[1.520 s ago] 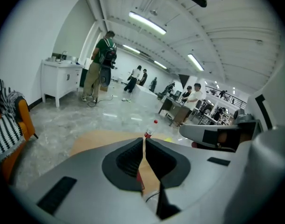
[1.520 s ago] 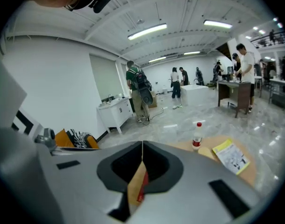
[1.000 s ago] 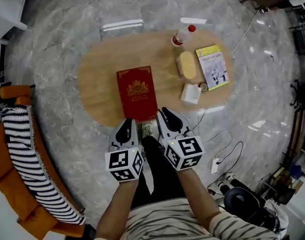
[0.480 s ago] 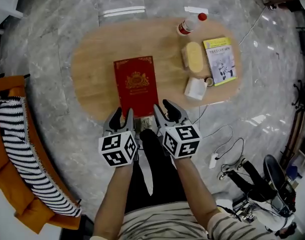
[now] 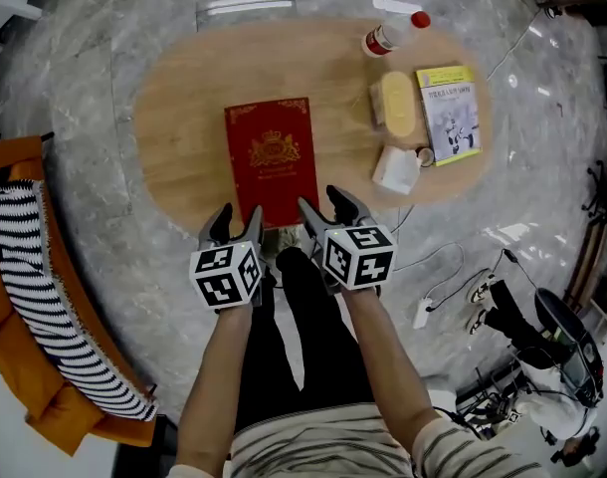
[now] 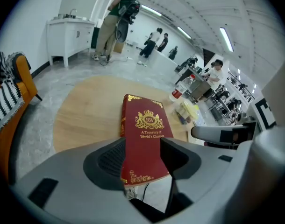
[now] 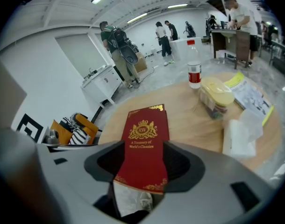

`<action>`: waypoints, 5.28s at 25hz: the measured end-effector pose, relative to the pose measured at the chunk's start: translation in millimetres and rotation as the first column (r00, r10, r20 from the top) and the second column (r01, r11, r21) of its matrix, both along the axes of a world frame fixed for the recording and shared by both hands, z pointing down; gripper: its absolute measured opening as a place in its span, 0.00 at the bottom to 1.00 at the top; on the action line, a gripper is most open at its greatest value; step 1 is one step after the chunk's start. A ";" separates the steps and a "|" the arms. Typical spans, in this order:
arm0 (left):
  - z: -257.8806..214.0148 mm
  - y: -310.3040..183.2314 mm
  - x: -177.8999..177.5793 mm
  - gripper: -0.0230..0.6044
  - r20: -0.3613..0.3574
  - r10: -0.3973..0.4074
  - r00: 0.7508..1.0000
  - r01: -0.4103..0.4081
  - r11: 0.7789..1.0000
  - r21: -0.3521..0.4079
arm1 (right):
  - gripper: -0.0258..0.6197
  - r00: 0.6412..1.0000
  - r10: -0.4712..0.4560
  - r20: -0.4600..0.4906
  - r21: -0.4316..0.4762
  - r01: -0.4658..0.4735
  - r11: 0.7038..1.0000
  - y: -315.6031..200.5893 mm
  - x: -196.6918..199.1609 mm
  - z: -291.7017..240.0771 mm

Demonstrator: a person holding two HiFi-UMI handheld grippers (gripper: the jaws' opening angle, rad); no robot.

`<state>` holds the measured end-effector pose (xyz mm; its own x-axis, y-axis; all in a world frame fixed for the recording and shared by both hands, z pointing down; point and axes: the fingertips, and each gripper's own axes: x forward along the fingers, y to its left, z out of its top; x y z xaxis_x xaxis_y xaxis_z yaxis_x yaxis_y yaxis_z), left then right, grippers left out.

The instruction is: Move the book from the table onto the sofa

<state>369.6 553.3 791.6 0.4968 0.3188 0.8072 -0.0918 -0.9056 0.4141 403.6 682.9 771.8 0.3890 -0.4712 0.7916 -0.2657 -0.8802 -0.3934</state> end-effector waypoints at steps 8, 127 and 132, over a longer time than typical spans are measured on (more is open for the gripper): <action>31.7 -0.3 2.4 0.48 0.062 -0.013 0.998 0.015 0.999 -0.036 | 0.47 0.997 -0.023 0.071 0.016 0.021 1.000 -1.7 1.1 32.4; -208.9 -36.5 -85.9 0.63 0.004 -0.125 0.992 0.124 0.983 -0.139 | 0.55 0.940 -0.341 0.009 0.085 0.339 0.937 -85.9 -76.7 -198.6; -245.0 -46.7 -95.5 0.63 -0.031 -0.186 0.982 0.181 0.976 -0.124 | 0.55 0.923 -0.384 -0.013 0.093 0.383 0.919 -98.0 -82.9 -233.7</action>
